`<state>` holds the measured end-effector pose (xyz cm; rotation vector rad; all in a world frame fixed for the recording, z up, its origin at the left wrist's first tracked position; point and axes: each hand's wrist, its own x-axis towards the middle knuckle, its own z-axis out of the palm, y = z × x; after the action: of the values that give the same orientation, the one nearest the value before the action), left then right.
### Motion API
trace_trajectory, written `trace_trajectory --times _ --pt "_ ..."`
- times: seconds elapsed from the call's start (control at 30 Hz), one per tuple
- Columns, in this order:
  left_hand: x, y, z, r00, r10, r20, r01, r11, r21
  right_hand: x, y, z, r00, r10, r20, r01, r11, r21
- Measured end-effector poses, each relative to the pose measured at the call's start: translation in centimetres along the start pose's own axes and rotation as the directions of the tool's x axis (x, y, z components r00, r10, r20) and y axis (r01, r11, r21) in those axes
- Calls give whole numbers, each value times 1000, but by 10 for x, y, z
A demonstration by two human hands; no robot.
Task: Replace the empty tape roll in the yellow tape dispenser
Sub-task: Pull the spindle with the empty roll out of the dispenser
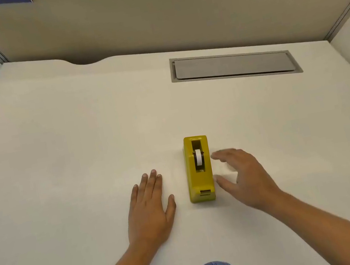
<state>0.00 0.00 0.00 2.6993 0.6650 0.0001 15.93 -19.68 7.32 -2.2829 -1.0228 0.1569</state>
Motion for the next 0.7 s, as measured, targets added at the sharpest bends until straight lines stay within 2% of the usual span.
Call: trace_trajectory --times 0.07,0.27,0.57,0.7 --pt "1 -1 -1 1000 12 -24 -12 1000 18 16 -4 -3 997 -15 75 15 1000 4" --pt "2 -3 3 999 23 -40 -22 999 26 48 -10 -3 971 32 235 3 989 -147" --pt "2 -2 2 999 20 -37 -18 999 36 70 -17 -2 956 14 292 37 985 -166" --pt "2 -2 2 999 20 -40 -19 999 32 74 -19 -1 945 54 322 8 982 -189"
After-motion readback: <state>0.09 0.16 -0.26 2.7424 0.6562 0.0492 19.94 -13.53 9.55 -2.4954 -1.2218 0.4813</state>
